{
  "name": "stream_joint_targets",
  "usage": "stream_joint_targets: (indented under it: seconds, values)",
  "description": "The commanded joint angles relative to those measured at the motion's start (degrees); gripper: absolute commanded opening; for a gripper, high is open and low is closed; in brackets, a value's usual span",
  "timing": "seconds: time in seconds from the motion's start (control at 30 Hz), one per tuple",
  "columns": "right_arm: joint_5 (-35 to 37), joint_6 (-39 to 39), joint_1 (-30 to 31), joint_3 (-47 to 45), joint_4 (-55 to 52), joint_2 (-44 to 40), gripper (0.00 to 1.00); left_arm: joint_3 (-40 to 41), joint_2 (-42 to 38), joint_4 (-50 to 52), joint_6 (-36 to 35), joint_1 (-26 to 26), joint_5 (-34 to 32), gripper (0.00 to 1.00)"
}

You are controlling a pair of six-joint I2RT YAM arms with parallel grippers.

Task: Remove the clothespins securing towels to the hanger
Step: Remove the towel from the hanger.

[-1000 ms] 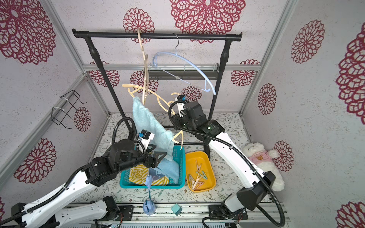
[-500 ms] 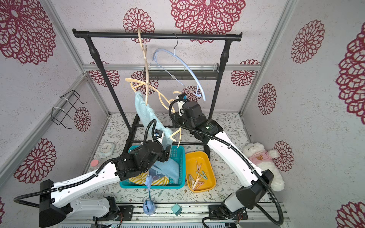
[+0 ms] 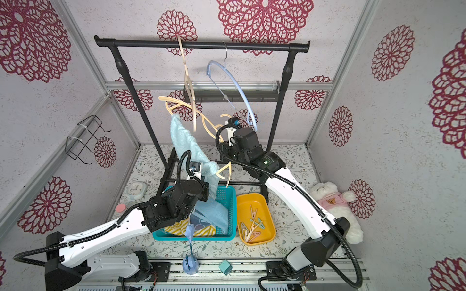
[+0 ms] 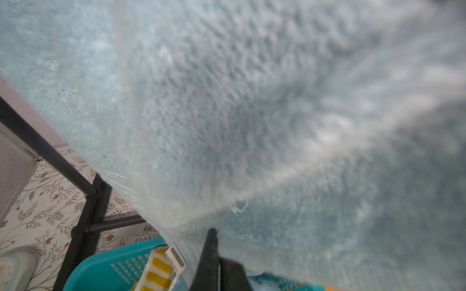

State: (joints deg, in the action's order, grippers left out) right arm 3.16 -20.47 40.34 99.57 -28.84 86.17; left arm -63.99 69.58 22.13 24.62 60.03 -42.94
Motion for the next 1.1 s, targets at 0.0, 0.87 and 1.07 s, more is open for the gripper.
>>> stream_joint_targets:
  seconds: [0.0, 0.87, 1.07]
  values:
    - [4.81, 1.25, 0.09, 1.88, 0.92, -1.01, 0.0, 0.72, -4.04, -0.51, 0.27, 0.69, 0.23, 0.0]
    - [21.72, 5.01, -4.34, -7.2, -5.23, -13.73, 0.0, -4.18, -31.65, 26.34, 2.21, 2.38, -21.97, 0.0]
    - [23.45, 4.74, -6.72, -9.41, -7.14, -17.9, 0.0, -7.52, -33.01, 27.26, -1.16, 2.39, -25.25, 0.0]
